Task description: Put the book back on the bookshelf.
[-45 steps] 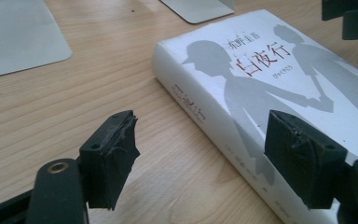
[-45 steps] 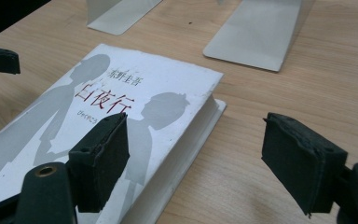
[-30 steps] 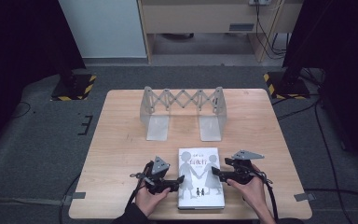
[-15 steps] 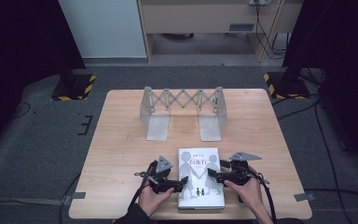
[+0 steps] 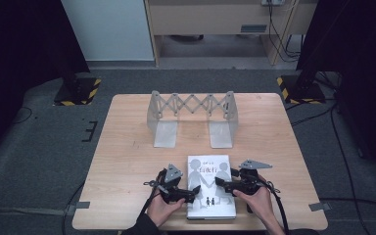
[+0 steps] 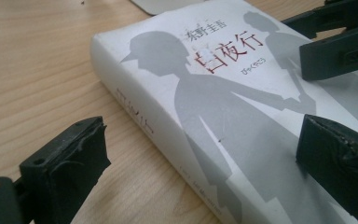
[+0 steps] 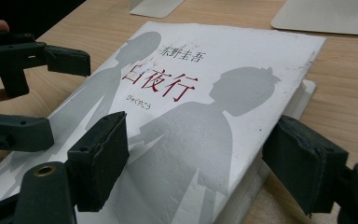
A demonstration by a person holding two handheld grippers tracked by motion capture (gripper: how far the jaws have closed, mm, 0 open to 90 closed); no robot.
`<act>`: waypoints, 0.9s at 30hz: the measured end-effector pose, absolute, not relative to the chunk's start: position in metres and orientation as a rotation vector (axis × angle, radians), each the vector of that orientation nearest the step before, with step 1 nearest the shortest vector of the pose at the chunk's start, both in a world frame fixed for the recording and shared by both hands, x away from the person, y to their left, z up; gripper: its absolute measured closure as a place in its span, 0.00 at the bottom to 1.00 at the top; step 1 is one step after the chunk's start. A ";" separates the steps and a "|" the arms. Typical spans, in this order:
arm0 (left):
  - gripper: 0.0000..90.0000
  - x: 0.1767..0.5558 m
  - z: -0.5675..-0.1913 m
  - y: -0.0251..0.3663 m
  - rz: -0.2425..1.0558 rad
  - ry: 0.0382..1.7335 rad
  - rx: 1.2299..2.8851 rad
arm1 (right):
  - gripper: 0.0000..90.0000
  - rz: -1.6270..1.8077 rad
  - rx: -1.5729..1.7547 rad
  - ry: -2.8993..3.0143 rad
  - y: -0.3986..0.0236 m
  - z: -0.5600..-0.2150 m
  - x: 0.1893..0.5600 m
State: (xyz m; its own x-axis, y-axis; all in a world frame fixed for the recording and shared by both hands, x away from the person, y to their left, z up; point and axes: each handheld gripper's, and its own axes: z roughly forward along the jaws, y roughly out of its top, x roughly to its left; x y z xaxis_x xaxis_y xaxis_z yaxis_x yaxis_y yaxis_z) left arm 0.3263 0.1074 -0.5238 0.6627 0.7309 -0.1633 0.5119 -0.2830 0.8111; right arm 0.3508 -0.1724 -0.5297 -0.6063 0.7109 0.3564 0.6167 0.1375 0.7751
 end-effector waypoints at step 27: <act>0.14 0.325 -0.517 0.122 0.300 0.966 1.964 | 0.27 1.455 1.300 2.302 -0.170 -0.518 0.351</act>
State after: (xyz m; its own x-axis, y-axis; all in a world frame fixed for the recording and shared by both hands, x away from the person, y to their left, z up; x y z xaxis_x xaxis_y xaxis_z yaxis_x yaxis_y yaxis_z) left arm 0.3251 0.1225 -0.5170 0.6652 0.7296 -0.1588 0.5114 -0.2903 0.8088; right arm 0.3507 -0.1705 -0.5184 -0.6227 0.7143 0.3195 0.5949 0.1669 0.7863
